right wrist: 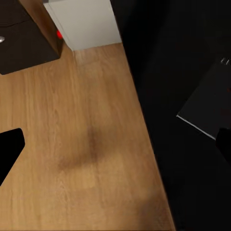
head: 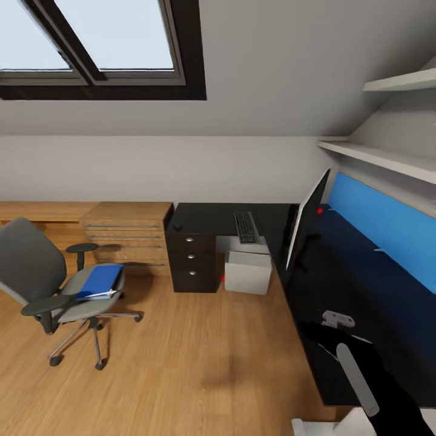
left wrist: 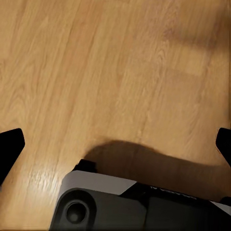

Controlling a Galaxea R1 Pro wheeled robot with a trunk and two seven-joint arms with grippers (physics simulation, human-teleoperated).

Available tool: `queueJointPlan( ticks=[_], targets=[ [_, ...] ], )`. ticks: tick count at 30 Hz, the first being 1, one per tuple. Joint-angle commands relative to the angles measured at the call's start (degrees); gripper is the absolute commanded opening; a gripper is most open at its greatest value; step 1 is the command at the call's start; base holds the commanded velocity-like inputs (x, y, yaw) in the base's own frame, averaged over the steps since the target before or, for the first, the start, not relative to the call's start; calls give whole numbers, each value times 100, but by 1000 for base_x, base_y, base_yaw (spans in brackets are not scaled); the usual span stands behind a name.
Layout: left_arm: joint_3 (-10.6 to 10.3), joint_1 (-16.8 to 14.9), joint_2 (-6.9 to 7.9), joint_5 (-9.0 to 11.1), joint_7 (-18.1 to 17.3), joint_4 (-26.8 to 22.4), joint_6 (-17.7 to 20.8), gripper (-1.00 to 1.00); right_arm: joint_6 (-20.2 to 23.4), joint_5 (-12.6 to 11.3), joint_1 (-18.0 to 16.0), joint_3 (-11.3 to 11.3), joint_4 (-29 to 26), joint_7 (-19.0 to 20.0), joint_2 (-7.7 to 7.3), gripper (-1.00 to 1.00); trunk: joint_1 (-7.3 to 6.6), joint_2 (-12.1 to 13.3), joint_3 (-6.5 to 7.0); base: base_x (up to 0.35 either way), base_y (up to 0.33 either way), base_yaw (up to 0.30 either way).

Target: In the bedroom, organize the workspace by keeping the computer under the desk, ensuring the monitor is on the desk, placing the keyboard on the desk next to the monitor, placing the mouse on the desk next to the keyboard, moving the folder from the swivel chair onto the desk next to the mouse, stacking the notebook on top of the folder with the pen on top of the notebook, and positioning the swivel chair next to the desk.

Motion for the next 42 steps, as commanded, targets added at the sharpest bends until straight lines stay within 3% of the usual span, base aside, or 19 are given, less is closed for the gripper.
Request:
queueJointPlan(
  ticks=[1,4,6,8,16,20,26,27,29,31,42],
  targets=[
    [-54,-7,2,50,47,33,-61,100,-70,-37,-3,-17,-12,-50,-46,100,3,-12,-13,0,-305,0],
    [-56,-7,0,47,48,47,-237,100,-178,93,-2,-21,-11,-55,-76,100,3,-12,-13,22,-307,0],
    [-61,-7,-2,48,48,53,-426,100,-225,349,-3,-26,12,-57,-92,100,3,-12,-13,75,-305,0],
    [-69,-7,-7,49,48,55,-578,100,-376,777,-3,-30,34,-53,-99,100,3,-12,-13,95,-286,0],
    [-67,-5,-10,53,48,59,-651,100,-1057,1423,-10,0,734,-55,-88,100,3,-12,-13,57,-78,0],
    [-66,-6,-10,53,48,60,-652,100,-1150,1585,-12,2,816,-58,-93,100,3,-12,-13,222,-3,0],
    [-67,-6,-11,51,48,59,-653,100,-1348,1636,-140,-4,1138,-59,-104,100,3,-12,-13,95,0,0],
    [-67,-7,-10,47,48,59,-653,100,-1490,1671,-313,-3,1491,-59,-103,100,3,-12,-13,216,0,0],
    [-66,-6,-10,46,48,59,-654,100,-1571,1716,-394,-2,1677,-59,-101,100,3,-12,-13,232,0,0],
    [-66,-7,-13,33,38,57,-660,100,-1880,1908,-667,1,2302,-59,-100,100,3,-12,-13,122,0,0],
    [-68,-6,-18,27,30,57,-661,100,-2607,2047,-1168,2,3523,-45,-103,100,3,-12,-13,20,0,0]
  ],
)
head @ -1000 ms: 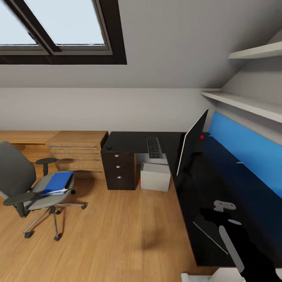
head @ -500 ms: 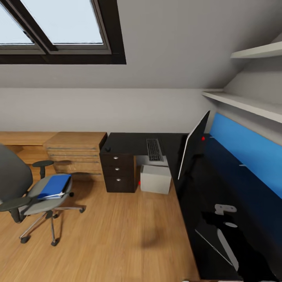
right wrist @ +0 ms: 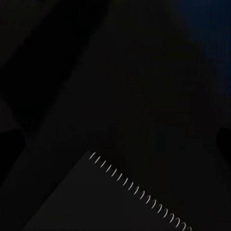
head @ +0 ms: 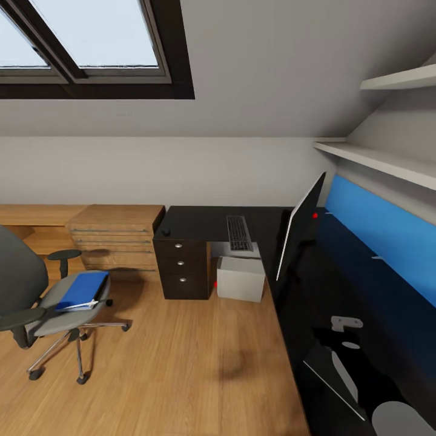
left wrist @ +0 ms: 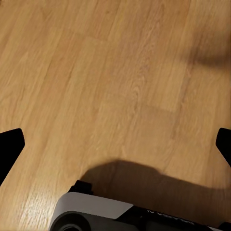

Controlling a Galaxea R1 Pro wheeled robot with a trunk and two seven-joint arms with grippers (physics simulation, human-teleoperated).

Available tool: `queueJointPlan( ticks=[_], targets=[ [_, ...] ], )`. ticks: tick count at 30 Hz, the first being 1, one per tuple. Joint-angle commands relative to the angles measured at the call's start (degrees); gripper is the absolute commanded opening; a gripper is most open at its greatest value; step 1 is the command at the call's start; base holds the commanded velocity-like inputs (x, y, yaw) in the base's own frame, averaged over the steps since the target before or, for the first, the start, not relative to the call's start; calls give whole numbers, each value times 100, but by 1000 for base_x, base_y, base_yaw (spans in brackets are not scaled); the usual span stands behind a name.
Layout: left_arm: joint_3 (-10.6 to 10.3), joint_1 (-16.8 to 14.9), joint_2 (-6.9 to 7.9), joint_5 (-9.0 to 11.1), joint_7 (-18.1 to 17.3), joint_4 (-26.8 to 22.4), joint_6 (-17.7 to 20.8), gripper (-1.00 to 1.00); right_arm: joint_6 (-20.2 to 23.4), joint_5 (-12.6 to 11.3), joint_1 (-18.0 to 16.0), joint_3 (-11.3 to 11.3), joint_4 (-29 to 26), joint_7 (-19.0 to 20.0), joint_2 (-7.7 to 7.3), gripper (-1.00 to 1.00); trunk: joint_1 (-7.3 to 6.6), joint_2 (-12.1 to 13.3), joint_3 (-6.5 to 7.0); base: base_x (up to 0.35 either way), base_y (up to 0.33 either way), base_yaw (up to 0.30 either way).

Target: In the bedroom, organize the workspace by keeping the computer under the desk, ensuring the monitor is on the desk, placing the keyboard on the desk next to the monitor, placing the mouse on the desk next to the keyboard, moving the folder from the swivel chair onto the desk next to the mouse, stacking the notebook on top of the folder with the pen on top of the notebook, and positioning the swivel chair next to the desk.

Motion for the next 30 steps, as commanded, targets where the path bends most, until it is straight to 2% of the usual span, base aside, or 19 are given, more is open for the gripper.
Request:
queueJointPlan(
  ticks=[1,9,11,15,16,19,20,24,27,30],
  targets=[
    [-48,-7,6,54,43,0,-32,100,-28,-50,-29,11,65,-25,-2,100,3,-13,-12,2,0,0],
    [-53,-7,5,54,36,0,-32,100,-513,-41,-307,11,785,150,-25,100,3,-13,-12,0,0,0],
    [-55,-10,5,54,32,-2,-34,100,-772,-32,-454,11,1171,399,-57,100,3,-13,-12,0,0,0],
    [-55,-8,5,54,28,-8,-38,100,-981,8,-535,11,1422,579,-90,100,3,-13,-12,0,0,0],
    [-56,-7,9,54,26,-29,-45,100,-1356,52,-580,17,1616,855,-114,100,3,-13,-12,0,0,0],
    [-54,-7,11,54,26,-41,-47,100,-1609,58,-589,15,1713,1040,-120,100,3,-13,-12,0,0,0],
    [-57,-7,7,54,26,-49,-49,100,-1850,41,-593,6,1834,1237,-174,100,3,-13,-12,0,0,0],
    [-72,-8,1,54,38,-63,-43,100,-1949,9,-598,-12,1883,1322,-262,100,3,-13,-12,0,0,0],
    [-69,-7,5,54,42,-341,20,100,-1945,5,-598,-20,1882,1330,-274,100,3,-13,-12,0,0,0],
    [-57,-7,27,54,56,-1037,455,100,-1882,6,-607,-23,1872,1320,-279,100,3,-13,-12,0,0,0]
  ],
)
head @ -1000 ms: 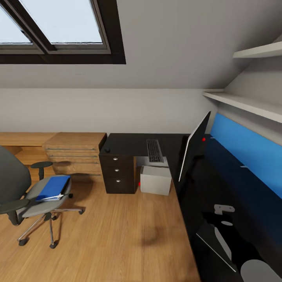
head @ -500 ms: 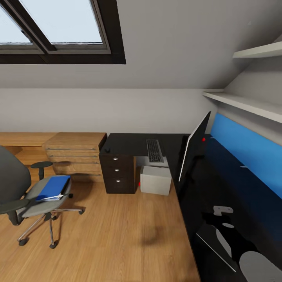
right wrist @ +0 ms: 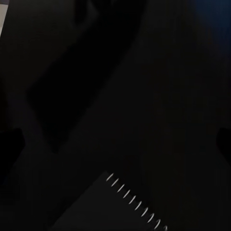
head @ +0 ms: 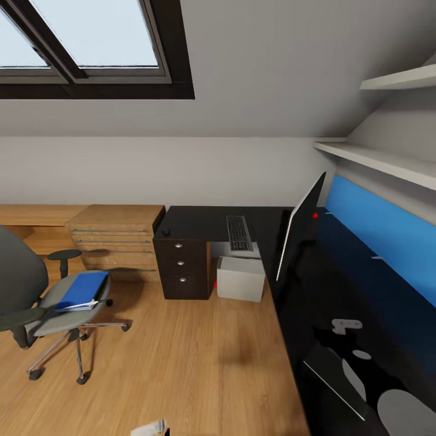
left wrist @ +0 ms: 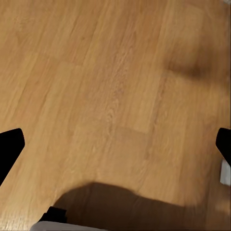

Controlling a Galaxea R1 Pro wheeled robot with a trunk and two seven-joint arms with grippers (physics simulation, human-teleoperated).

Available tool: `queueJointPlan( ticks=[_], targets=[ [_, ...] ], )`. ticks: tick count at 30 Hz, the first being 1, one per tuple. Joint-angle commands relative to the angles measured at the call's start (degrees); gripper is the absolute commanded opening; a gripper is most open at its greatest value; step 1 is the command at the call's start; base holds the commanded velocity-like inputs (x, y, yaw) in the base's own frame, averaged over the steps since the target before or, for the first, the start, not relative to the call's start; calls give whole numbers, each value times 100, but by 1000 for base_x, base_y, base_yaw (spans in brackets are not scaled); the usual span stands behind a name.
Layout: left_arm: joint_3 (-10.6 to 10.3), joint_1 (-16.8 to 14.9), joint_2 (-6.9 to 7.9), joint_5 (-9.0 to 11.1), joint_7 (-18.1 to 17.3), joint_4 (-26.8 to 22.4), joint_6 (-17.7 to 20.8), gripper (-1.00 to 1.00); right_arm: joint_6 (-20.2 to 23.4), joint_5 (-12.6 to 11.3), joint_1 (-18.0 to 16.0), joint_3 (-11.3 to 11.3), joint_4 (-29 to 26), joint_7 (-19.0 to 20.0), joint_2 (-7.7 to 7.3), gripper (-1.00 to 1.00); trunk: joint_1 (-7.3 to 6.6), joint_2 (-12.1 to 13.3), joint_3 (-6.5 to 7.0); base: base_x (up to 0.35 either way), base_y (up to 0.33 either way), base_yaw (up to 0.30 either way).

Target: In the bedroom, organize the workspace by keeping the computer under the desk, ensuring the monitor is on the desk, placing the keyboard on the desk next to the monitor, placing the mouse on the desk next to the keyboard, moving the folder from the swivel chair onto the desk next to the mouse, stacking the notebook on top of the folder with the pen on top of the notebook, and positioning the swivel chair next to the desk.

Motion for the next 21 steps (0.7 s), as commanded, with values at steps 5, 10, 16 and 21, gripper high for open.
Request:
queueJointPlan(
  ticks=[5,10,16,21],
  targets=[
    [-13,-6,12,61,132,-1074,1257,100,264,-47,-33,-12,-6,18,-1,100,3,-12,-12,0,0,0],
    [8,-8,-40,87,681,-2198,2585,100,420,-50,-44,-12,-17,11,-2,100,3,-12,-12,0,0,0],
    [45,-317,-486,117,1166,-2862,3590,100,824,-68,-77,-18,-30,13,-2,100,3,-12,-12,0,0,0],
    [206,-598,-603,162,1234,-3258,4026,100,1043,-68,-95,-20,-86,5,3,100,3,-12,-12,0,0,0]
  ],
)
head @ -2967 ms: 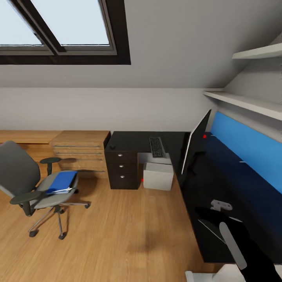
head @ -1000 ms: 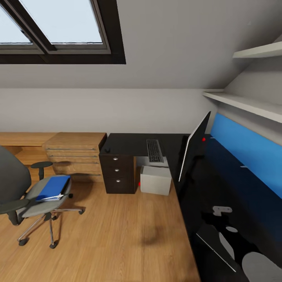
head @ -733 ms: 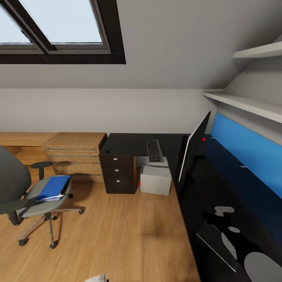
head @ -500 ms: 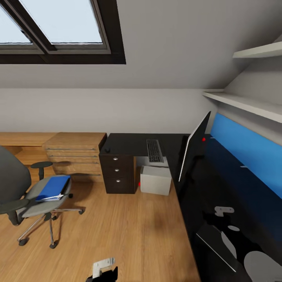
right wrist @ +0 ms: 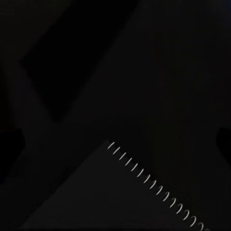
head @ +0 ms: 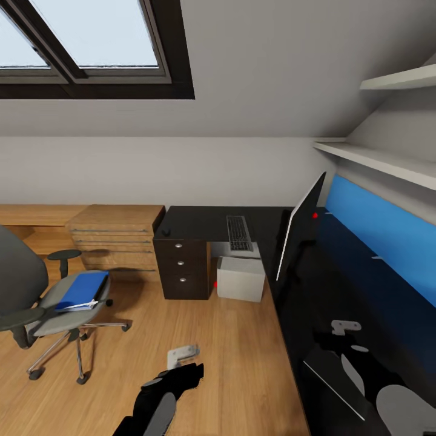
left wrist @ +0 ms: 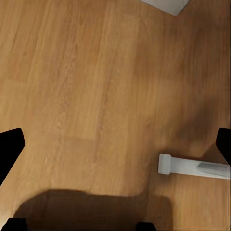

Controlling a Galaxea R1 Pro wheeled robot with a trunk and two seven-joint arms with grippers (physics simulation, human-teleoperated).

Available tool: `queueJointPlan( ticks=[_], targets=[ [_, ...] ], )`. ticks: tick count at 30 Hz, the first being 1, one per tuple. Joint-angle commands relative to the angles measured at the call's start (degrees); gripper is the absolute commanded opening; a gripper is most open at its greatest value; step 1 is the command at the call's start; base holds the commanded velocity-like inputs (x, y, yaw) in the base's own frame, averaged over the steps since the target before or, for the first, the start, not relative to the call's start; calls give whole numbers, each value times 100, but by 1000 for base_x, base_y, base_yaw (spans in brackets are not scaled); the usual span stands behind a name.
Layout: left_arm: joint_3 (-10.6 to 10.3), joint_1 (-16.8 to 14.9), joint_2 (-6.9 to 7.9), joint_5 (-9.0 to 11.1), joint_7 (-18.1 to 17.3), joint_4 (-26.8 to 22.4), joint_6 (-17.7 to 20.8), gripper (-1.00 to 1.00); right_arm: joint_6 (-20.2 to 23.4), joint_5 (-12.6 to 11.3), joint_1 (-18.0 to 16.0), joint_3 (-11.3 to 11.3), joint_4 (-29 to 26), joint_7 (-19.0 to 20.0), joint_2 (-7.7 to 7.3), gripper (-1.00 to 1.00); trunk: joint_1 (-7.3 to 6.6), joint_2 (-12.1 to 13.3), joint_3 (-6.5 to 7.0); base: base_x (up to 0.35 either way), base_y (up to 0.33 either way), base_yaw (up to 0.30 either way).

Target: In the bedroom, organize the workspace by keeping the computer under the desk, ensuring the monitor is on the desk, placing the keyboard on the desk next to the monitor, placing the mouse on the desk next to the keyboard, moving the folder from the swivel chair onto the desk next to the mouse, stacking the notebook on top of the folder with the pen on top of the notebook, and positioning the swivel chair next to the desk.

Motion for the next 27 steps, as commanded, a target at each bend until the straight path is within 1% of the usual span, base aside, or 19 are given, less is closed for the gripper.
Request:
queueJointPlan(
  ticks=[1,3,8,14,27],
  targets=[
    [11,-22,-3,72,61,-40,40,100,47,-50,-5,-12,-16,22,0,100,4,-13,-13,0,0,0],
    [52,-62,22,87,68,-111,107,100,79,-53,-11,-12,-29,24,8,100,4,-13,-13,0,0,0],
    [72,-84,106,85,71,-266,138,100,83,-53,-14,-13,-44,46,12,100,4,-13,-13,0,0,0],
    [72,-91,131,86,80,-380,131,100,81,-54,-15,-17,-101,52,13,100,135,-253,-121,0,0,0],
    [71,-92,132,91,83,-367,135,100,71,-51,-15,-19,-112,56,13,100,421,-775,-354,0,0,0]
  ],
)
